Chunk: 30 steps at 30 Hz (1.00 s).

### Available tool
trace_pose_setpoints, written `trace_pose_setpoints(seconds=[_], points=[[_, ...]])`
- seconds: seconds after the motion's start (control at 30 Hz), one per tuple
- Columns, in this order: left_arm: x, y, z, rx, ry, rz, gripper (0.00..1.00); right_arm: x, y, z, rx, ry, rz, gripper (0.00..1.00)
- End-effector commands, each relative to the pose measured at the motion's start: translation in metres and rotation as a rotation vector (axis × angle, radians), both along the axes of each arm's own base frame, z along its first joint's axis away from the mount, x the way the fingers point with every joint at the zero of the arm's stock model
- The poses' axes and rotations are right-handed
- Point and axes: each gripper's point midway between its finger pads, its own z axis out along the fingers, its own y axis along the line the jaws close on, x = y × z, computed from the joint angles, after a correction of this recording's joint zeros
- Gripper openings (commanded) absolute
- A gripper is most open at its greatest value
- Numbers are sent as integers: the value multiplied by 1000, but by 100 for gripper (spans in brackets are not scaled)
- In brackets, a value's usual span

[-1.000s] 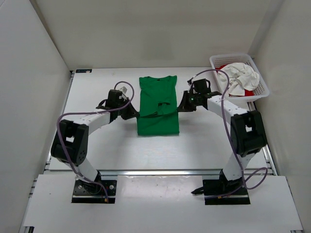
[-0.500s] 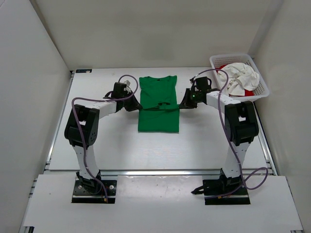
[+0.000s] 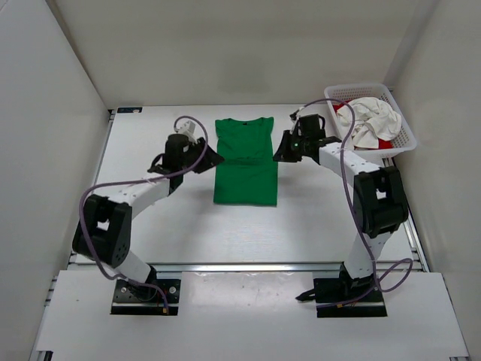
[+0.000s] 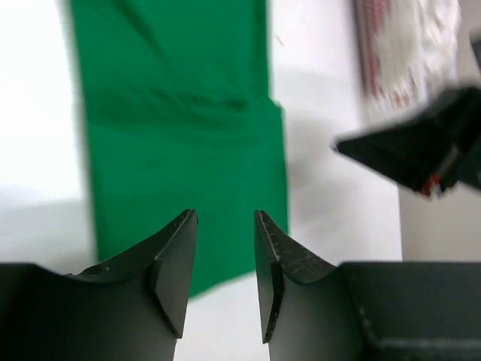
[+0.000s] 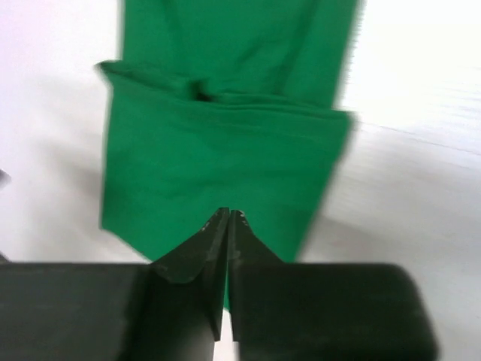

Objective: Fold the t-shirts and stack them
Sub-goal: Fold the folded rectangular tshirt in 1/3 of the way

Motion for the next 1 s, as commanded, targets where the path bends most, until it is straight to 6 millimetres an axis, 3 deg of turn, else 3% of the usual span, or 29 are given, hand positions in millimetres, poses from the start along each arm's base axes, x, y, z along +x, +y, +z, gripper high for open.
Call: trace_pose_setpoints(seconds=[0.0, 0.07, 0.1, 0.17, 0.2, 0.23, 0.27, 0.33, 0.4, 0.47, 0.57, 0.63, 0.7, 0.73, 0.77, 0.83, 0.97], points=[[-37, -34, -13, -45, -12, -85, 47, -10, 31, 19, 32, -83, 78, 0], [-45, -42, -38, -26, 52, -111, 45, -21, 49, -1, 8, -31, 139, 0], [-47, -42, -53, -3, 84, -124, 43, -23, 54, 0, 2, -35, 148, 0], [-54, -37, -73, 31, 129, -134, 42, -45, 60, -13, -2, -9, 169, 0], [-59, -34, -80, 40, 147, -128, 42, -48, 60, -6, 1, -41, 166, 0], [-61, -30, -84, 42, 148, -120, 43, -61, 57, -21, -12, -18, 153, 0], [-67, -25, -91, 46, 156, -113, 42, -64, 58, -16, 11, -41, 145, 0], [-82, -18, -106, 33, 193, -101, 42, -90, 48, -40, 26, 20, 140, 0], [-94, -9, -114, 22, 216, -94, 41, -102, 39, -58, 21, 66, 124, 0], [-101, -9, -113, 3, 209, -95, 42, -119, 29, -78, 4, 116, 122, 0], [-114, -10, -104, -35, 203, -124, 44, -137, 25, -84, 7, 140, 132, 0], [-119, -5, -95, -58, 189, -109, 47, -136, 22, -76, 13, 113, 127, 9], [-121, 4, -83, -32, 145, -84, 53, -142, 18, -64, 29, 70, 115, 28], [-122, 12, -85, -8, 139, -57, 55, -142, 19, -55, 43, 44, 117, 32], [-121, 17, -82, 10, 124, -40, 56, -145, 11, -59, 44, 51, 90, 35], [-125, 25, -88, 42, 141, -26, 56, -144, 1, -48, 74, 16, 54, 38], [-131, 20, -106, 80, 196, -60, 56, -149, -21, -61, 40, 59, -10, 40]])
